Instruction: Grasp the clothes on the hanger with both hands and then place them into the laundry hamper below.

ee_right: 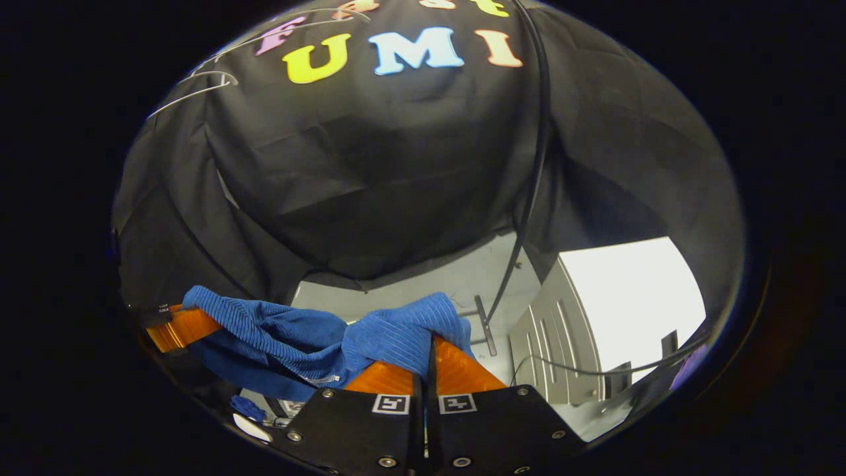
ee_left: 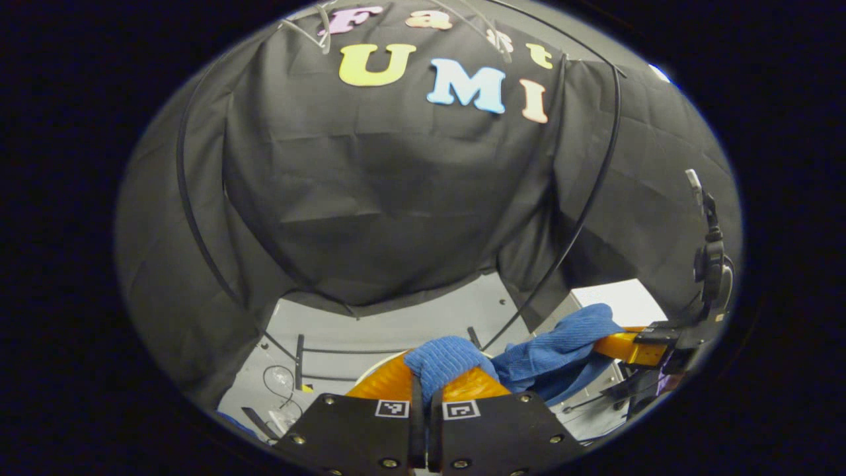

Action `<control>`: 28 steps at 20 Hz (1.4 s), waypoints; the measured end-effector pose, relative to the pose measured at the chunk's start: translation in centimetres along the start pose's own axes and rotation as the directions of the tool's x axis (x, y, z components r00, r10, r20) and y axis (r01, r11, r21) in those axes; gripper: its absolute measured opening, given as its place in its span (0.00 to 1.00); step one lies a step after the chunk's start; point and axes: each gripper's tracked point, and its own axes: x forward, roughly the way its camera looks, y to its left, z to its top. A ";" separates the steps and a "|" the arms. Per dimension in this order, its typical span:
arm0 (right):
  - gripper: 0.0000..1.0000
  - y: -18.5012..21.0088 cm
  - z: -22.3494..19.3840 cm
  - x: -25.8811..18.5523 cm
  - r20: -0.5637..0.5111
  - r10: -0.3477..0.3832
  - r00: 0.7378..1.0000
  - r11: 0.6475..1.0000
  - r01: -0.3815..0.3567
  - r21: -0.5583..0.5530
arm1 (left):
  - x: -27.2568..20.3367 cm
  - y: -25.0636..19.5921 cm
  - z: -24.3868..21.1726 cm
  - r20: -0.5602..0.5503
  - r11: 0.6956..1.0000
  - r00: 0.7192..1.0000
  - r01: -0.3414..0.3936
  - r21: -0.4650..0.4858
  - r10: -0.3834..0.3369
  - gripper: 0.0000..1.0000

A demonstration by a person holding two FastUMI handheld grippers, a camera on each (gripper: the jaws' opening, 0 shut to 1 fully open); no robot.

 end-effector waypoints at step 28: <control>0.95 -3.7 14.4 -13.7 0.273 -0.020 0.962 0.999 0.011 0.032 | -14.9 -1.2 14.4 0.238 0.994 0.967 -0.105 0.027 0.096 0.90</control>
